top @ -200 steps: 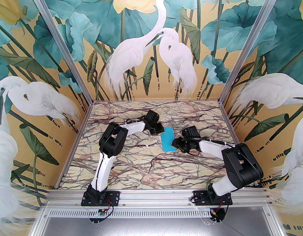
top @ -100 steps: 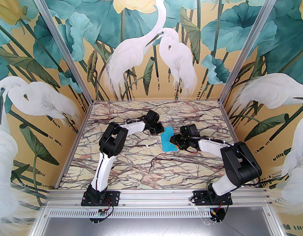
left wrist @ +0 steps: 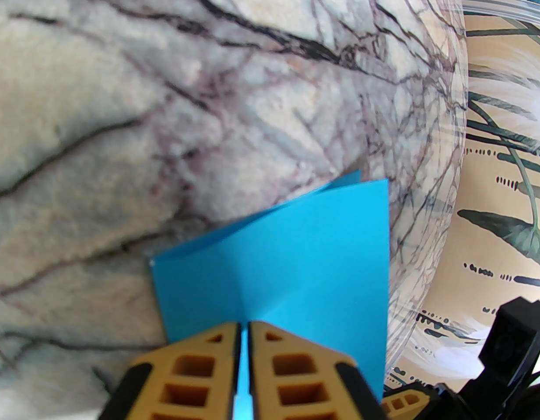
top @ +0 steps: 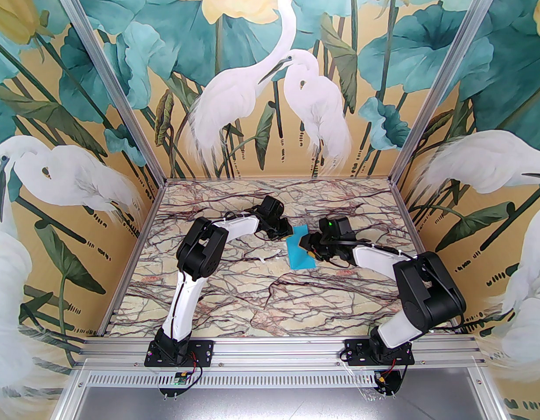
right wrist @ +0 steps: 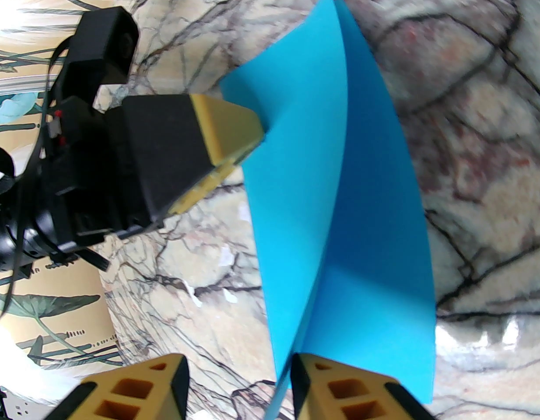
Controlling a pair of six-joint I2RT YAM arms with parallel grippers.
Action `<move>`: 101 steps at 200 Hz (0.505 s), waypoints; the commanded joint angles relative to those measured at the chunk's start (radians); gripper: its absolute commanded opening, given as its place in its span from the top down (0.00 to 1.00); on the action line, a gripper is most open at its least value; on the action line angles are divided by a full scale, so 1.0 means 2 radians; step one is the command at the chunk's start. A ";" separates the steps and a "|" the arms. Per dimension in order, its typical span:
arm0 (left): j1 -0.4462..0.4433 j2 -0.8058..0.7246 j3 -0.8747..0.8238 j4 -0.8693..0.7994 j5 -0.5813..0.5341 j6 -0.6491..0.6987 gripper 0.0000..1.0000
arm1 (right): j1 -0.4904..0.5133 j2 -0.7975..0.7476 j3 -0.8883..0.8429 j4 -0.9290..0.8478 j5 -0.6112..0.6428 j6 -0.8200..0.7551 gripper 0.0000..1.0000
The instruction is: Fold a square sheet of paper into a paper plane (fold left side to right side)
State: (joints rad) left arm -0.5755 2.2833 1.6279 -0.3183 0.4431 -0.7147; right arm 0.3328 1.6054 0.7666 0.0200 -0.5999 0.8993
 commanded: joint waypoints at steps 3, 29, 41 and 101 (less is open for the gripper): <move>-0.008 0.024 -0.006 -0.056 -0.012 0.005 0.86 | 0.007 0.017 0.018 0.024 -0.011 0.012 0.55; -0.008 0.024 -0.005 -0.057 -0.010 0.005 0.86 | 0.011 0.036 0.030 0.031 -0.013 0.016 0.55; -0.008 0.024 -0.004 -0.058 -0.010 0.006 0.86 | 0.013 0.045 0.033 0.036 -0.013 0.018 0.55; -0.008 0.010 -0.005 -0.055 -0.006 0.003 0.85 | 0.013 0.069 0.043 0.032 -0.006 0.013 0.54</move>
State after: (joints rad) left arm -0.5770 2.2833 1.6318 -0.3252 0.4431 -0.7147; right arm 0.3542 1.7191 0.8265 0.0734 -0.6109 0.9211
